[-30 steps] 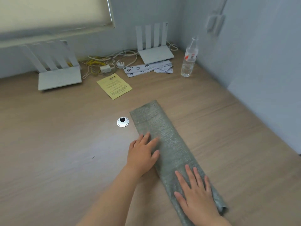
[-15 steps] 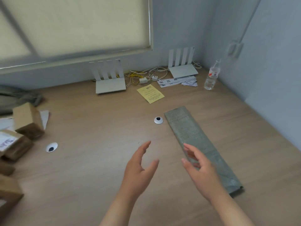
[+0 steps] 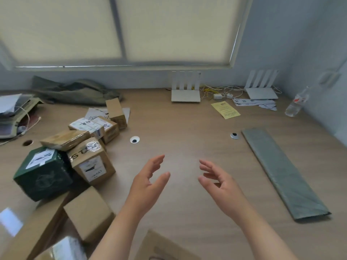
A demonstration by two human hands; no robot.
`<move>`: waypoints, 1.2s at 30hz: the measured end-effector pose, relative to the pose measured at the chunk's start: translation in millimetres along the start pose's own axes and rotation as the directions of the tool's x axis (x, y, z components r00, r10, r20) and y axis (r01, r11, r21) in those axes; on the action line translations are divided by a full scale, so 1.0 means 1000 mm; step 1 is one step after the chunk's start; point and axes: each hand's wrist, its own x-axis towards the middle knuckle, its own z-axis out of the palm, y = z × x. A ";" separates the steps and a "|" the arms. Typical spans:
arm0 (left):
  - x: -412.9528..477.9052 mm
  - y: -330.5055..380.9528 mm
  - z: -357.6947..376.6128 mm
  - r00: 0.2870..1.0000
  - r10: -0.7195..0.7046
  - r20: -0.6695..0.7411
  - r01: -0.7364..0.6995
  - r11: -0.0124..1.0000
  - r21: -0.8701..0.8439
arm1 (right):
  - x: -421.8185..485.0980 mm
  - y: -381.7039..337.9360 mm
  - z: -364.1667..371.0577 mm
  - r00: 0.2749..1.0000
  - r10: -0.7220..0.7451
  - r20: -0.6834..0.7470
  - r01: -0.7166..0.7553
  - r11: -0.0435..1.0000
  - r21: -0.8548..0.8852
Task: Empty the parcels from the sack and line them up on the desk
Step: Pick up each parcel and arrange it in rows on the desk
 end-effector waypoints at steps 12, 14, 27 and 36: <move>-0.089 -0.126 -0.027 0.872 -0.489 -0.026 0.485 0.869 -0.100 | -0.072 0.101 0.093 0.904 0.415 0.102 -0.406 0.909 -0.094; -0.101 -0.138 -0.017 0.828 -0.561 -0.019 0.553 0.822 -0.135 | -0.085 0.116 0.097 0.876 0.476 0.076 -0.468 0.878 -0.096; -0.101 -0.122 0.010 0.789 -0.614 -0.018 0.607 0.785 -0.124 | -0.092 0.128 0.110 0.785 0.618 0.046 -0.615 0.767 0.185; -0.061 -0.051 0.009 0.899 -0.436 -0.037 0.409 0.866 -0.288 | -0.055 0.049 0.064 0.928 0.369 -0.047 -0.314 0.843 0.436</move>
